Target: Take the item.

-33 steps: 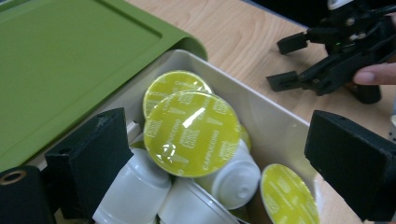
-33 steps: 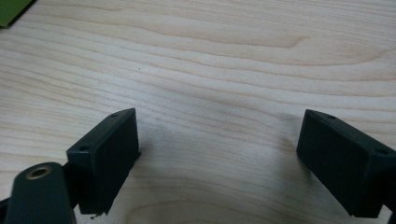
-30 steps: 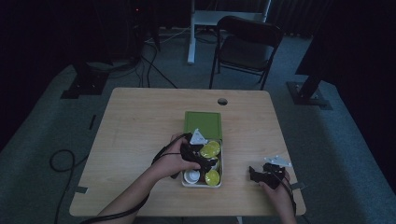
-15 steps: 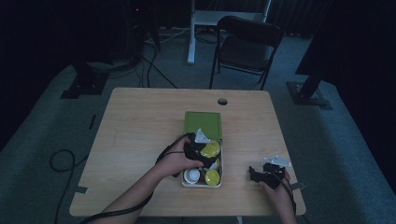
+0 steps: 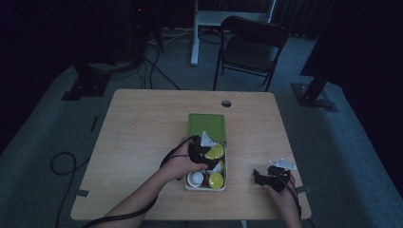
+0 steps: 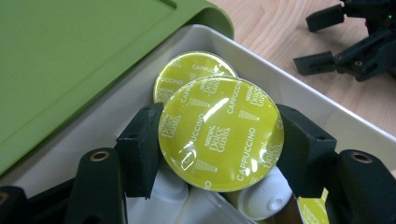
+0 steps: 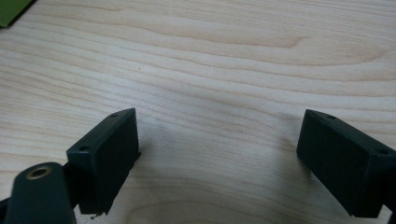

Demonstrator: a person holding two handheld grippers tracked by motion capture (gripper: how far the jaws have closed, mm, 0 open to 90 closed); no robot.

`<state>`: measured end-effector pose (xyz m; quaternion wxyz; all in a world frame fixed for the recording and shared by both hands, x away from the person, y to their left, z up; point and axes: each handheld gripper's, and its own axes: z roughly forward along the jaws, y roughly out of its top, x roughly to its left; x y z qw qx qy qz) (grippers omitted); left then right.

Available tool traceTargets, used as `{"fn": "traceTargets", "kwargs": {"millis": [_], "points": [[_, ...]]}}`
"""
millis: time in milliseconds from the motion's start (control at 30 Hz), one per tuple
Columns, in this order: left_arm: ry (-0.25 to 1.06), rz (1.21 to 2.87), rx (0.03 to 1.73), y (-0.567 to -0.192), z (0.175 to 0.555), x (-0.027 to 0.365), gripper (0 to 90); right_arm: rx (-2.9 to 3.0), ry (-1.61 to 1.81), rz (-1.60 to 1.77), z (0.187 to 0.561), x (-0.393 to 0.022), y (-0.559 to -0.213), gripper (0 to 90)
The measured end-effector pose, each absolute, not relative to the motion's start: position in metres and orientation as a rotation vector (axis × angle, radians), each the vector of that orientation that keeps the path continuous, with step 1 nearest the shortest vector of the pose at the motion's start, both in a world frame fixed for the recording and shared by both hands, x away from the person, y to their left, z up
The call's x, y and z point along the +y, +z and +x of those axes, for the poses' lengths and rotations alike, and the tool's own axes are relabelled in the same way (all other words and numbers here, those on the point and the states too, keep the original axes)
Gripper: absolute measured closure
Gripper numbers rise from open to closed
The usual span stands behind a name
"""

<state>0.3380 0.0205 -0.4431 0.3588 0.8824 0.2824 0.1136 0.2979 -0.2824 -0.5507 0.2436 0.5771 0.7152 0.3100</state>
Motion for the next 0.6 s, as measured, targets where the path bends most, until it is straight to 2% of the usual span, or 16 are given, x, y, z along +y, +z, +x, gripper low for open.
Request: {"fn": "traceTargets", "kwargs": {"millis": [600], "points": [[0.336,2.250,0.683,-0.415,0.324,0.027,38.1,1.952,0.847,1.577,0.298,-0.282,-0.551,12.3]]}}
